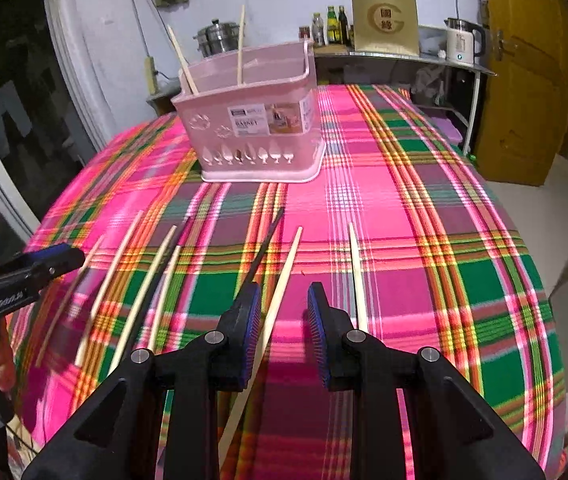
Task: Organize utensils
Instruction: 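Grasp another wooden chopstick with the left gripper while the right gripper grasps one too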
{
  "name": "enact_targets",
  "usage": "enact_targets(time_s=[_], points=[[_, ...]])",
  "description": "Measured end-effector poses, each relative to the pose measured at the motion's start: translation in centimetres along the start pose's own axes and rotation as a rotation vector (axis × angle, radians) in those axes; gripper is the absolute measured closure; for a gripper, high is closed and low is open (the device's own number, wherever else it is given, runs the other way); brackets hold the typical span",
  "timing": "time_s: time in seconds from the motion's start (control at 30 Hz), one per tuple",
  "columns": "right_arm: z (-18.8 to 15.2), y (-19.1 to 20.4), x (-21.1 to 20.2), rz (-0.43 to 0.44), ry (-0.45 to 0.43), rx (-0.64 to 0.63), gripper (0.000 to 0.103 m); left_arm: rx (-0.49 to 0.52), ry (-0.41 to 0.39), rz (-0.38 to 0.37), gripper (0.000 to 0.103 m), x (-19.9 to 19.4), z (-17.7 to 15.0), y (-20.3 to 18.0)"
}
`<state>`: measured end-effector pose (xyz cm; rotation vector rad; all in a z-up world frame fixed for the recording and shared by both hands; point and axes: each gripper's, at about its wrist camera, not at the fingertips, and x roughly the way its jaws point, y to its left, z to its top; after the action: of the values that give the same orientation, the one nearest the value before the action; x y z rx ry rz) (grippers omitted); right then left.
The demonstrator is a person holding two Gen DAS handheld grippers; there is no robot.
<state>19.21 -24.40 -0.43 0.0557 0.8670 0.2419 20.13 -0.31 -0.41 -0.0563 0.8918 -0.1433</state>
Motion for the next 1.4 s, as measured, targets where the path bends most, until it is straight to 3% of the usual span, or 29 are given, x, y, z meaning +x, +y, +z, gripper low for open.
enact_targets(time_s=[0.23, 0.57, 0.73, 0.9, 0.97, 1.03, 1.4], points=[[1.9, 0.0, 2.6, -0.028, 0.048, -0.004, 0.078, 0.011, 0.058, 0.015, 0.062, 3.1, 2.0, -0.3], [3.1, 0.3, 5.6, -0.063, 0.115, -0.017, 0.084, 0.024, 0.113, 0.057, 0.070, 6.2, 3.2, -0.4], [3.6, 0.7, 6.1, -0.088, 0.125, -0.035, 0.087, 0.042, 0.112, 0.074, 0.071, 6.6, 3.6, -0.8], [3.6, 1.2, 6.3, -0.115, 0.127, -0.055, 0.095, 0.050, 0.118, 0.078, 0.076, 6.9, 3.8, -1.1], [3.6, 1.3, 6.4, -0.116, 0.126, -0.057, 0.097, 0.056, 0.119, 0.073, 0.089, 6.8, 3.8, -1.3], [3.7, 1.3, 6.4, -0.109, 0.126, -0.058, 0.098, 0.068, 0.124, 0.073, 0.095, 6.8, 3.8, -1.7], [5.0, 1.0, 4.3, -0.050, 0.078, -0.039, 0.098, 0.059, 0.083, 0.025, 0.097, 4.4, 5.0, -2.1]])
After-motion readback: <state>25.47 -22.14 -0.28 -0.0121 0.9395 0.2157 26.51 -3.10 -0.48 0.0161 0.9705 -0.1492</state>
